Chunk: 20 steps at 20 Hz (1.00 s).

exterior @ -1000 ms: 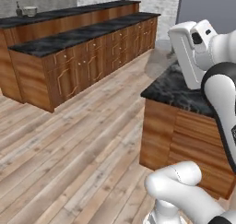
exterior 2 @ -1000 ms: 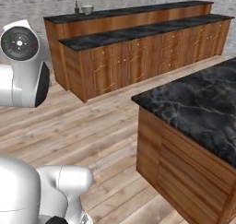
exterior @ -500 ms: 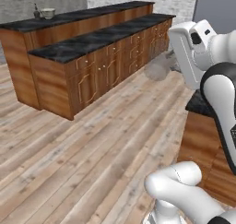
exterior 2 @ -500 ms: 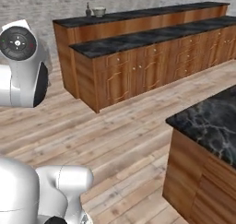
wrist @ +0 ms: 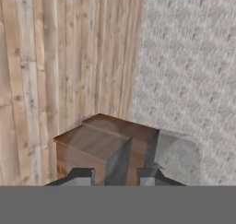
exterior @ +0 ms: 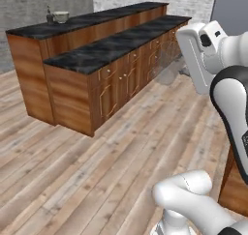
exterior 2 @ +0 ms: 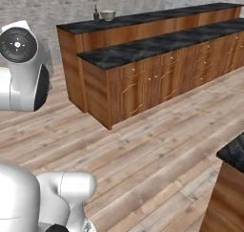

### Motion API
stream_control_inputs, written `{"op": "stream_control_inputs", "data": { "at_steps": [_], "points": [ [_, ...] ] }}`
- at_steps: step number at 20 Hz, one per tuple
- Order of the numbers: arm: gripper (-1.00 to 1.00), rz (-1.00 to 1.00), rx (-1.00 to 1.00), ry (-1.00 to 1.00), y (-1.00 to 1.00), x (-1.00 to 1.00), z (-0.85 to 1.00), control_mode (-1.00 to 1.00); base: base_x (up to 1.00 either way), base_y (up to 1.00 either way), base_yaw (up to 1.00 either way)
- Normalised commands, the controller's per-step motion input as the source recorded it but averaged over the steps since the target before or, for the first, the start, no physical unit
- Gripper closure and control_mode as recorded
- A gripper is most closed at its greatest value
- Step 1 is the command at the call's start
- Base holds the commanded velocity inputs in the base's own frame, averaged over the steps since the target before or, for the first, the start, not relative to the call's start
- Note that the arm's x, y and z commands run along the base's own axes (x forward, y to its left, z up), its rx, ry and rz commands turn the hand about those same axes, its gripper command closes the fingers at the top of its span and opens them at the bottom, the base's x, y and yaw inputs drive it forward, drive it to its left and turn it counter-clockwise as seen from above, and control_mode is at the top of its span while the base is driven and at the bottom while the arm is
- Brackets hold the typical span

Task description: There is a bowl on the dining counter. Grab a lemon wedge from the fridge and place it in the bowl. Then get the liquor bottle and glass cup from the cabinet and place them next to the bowl.

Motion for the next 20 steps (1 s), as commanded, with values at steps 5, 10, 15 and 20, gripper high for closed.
{"op": "stream_control_inputs", "data": {
  "at_steps": [5, 10, 15, 20],
  "points": [
    [1.0, 0.0, 0.0, 0.0, 0.0, 0.0, 0.0, 1.0, 1.0, 1.0, -0.14],
    [1.0, 0.0, 0.0, 0.0, 0.0, 0.0, 0.0, 1.0, 1.0, 1.0, -0.15],
    [1.0, 0.0, 0.0, 0.0, 0.0, 0.0, 0.0, 1.0, 1.0, 1.0, -0.15],
    [1.0, 0.0, 0.0, 0.0, 0.0, 0.0, 0.0, 1.0, 1.0, 1.0, -0.16]
  ]
}}
